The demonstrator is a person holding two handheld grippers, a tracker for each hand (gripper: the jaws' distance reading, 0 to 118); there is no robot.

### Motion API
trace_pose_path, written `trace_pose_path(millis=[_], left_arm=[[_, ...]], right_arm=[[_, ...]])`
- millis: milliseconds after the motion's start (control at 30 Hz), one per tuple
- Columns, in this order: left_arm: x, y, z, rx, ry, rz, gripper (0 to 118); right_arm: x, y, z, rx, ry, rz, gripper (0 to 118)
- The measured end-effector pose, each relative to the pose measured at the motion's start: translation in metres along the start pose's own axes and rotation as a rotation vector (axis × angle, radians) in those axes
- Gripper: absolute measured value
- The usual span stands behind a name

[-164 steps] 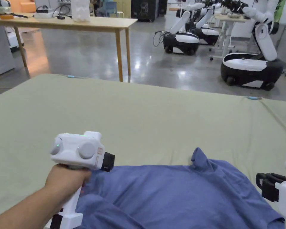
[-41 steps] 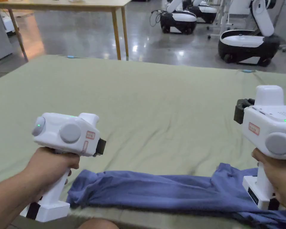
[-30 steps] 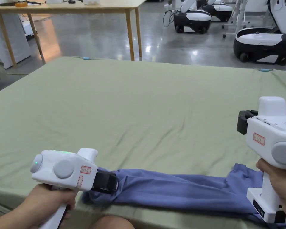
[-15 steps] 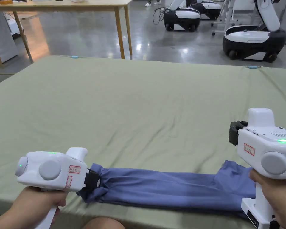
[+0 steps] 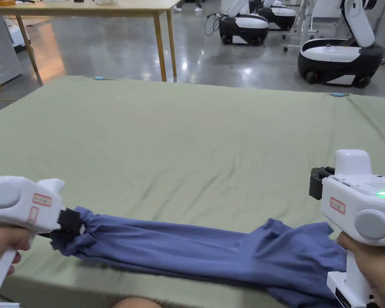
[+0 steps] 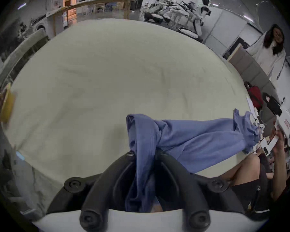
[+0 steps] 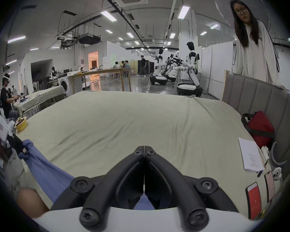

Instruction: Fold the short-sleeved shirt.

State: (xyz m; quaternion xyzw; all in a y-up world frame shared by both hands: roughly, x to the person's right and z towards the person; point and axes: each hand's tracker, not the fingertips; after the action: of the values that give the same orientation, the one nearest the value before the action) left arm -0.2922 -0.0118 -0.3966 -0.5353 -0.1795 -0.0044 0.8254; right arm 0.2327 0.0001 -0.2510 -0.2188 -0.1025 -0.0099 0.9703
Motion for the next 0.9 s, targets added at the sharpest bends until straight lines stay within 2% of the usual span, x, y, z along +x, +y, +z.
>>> trace_pose_path(millis=[100, 200, 433, 600, 700, 800, 900], left_arm=[[-0.025, 0.0, 0.003, -0.015, 0.073, 0.005, 14], [-0.031, -0.005, 0.005, -0.004, 0.045, 0.064, 14], [0.044, 0.005, 0.036, 0.026, 0.049, -0.049, 14], [0.102, 0.018, 0.047, 0.04, -0.068, -0.106, 14], [0.134, 0.021, 0.033, 0.032, -0.137, -0.13, 14], [0.164, 0.017, -0.005, -0.037, -0.126, -0.179, 14], [0.187, 0.008, -0.045, -0.065, -0.138, -0.167, 14]], right_arm=[[-0.004, 0.0, -0.001, 0.0, 0.003, 0.001, 1], [-0.009, -0.001, -0.001, -0.003, 0.012, 0.006, 1], [-0.014, 0.002, -0.002, -0.005, 0.021, 0.015, 1], [-0.013, 0.003, 0.001, 0.001, 0.018, 0.013, 1], [-0.009, 0.0, 0.003, -0.003, 0.014, 0.004, 1], [-0.004, -0.005, 0.005, -0.012, 0.005, -0.004, 1], [0.001, -0.008, 0.007, -0.022, -0.007, -0.011, 1]])
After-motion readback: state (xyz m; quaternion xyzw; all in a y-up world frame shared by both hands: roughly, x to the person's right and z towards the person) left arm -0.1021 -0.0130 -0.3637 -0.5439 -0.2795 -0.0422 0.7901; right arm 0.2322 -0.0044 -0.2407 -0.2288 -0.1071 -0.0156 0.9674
